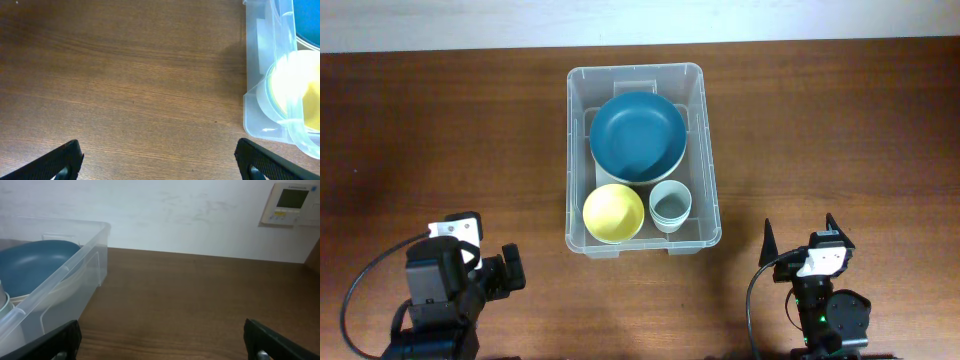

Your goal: Pack container

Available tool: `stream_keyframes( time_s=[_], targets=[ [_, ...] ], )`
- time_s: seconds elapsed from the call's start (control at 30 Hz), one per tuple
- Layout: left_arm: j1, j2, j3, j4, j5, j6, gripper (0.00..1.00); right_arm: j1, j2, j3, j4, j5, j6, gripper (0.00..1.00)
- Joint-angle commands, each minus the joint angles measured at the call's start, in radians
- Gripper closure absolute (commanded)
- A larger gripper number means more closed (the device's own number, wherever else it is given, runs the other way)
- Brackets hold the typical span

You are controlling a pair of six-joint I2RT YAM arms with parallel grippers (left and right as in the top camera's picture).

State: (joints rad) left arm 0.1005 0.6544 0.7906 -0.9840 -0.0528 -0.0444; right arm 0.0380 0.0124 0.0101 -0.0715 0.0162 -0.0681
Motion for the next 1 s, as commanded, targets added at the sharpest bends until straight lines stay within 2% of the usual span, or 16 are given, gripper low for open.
stream_keyframes(
  time_s=[0.0, 0.67, 0.8, 0.87, 0.97],
  targets=[
    [0.003, -0.004, -0.003, 0.001, 0.004, 0.015, 0.01, -0.006, -0.006, -0.005, -0.008, -0.005, -0.006, 0.01],
    [0.002, -0.005, -0.005, 0.002, 0.004, 0.015, 0.01, -0.006, -0.006, -0.005, -0.008, -0.005, -0.006, 0.01],
    [-0.002, -0.058, -0.012, -0.032, 0.043, 0.015, 0.01, -0.006, -0.006, -0.005, -0.008, -0.005, -0.006, 0.01],
    [-0.002, -0.103, -0.038, -0.004, 0.042, 0.016, 0.01, -0.006, -0.006, -0.005, -0.008, -0.005, -0.006, 0.01],
    [-0.002, -0.208, -0.141, 0.121, 0.047, 0.016, 0.01, -0.006, -0.006, -0.005, -0.008, -0.005, -0.006, 0.01]
  ],
)
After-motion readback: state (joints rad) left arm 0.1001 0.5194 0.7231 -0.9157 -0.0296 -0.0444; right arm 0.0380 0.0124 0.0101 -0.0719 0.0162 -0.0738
